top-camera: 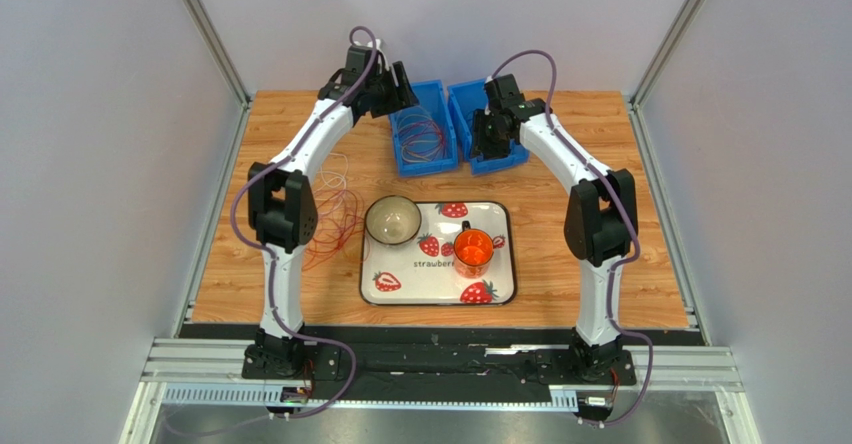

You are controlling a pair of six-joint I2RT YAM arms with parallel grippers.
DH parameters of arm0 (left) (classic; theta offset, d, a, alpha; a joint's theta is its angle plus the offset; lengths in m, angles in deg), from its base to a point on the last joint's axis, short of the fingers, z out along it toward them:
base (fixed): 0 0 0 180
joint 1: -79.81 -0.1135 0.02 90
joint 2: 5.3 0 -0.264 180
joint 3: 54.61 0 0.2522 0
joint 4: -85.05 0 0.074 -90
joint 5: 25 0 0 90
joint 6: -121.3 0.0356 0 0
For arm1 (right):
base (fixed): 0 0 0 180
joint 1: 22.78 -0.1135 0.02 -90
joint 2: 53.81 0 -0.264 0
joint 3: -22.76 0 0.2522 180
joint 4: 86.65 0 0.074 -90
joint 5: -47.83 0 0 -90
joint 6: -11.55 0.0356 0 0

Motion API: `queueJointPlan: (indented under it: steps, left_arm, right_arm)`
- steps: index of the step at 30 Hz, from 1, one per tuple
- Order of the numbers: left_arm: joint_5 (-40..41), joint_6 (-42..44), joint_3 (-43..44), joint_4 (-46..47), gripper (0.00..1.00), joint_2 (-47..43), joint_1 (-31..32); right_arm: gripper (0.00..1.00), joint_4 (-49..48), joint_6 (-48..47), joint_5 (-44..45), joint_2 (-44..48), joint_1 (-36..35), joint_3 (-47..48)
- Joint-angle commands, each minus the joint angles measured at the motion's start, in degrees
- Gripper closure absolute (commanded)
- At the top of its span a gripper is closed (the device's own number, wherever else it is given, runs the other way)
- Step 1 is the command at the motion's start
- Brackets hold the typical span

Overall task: Untangle the cables
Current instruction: Place the cable in the bin.

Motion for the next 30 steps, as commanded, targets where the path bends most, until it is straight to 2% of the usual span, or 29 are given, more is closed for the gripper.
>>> queueJointPlan:
  steps: [1,9,16,21,27,30]
  left_arm:
    - [2.4,1.7,-9.2,-1.1,0.27,-14.6,0.1]
    - [1.2,1.7,-29.9,-1.0,0.28,-36.1,0.1]
    - [0.2,2.0,-46.4,-6.0,0.28,-53.1,0.1]
    - [2.0,3.5,-50.3,-14.6,0.28,-63.4,0.1]
    - [6.4,7.7,-48.3,-25.9,0.28,-72.0,0.1]
    - [8.0,10.4,-49.2,-27.7,0.27,-76.3,0.1]
  right_arm:
    - [0.66,-2.7,-1.0,2.6,-1.2,0.4,5.1]
    - [0.70,-2.9,-1.7,2.5,-3.7,1.6,7.3]
    - [0.73,-2.5,-3.2,6.9,-3.9,2.8,7.3]
    - [0.76,-2.3,-1.9,4.7,-7.7,2.8,10.1]
    - [0.78,-3.2,-0.8,1.7,-10.3,2.4,10.4]
    - [0.79,-3.2,0.0,0.1,-11.2,1.6,11.9]
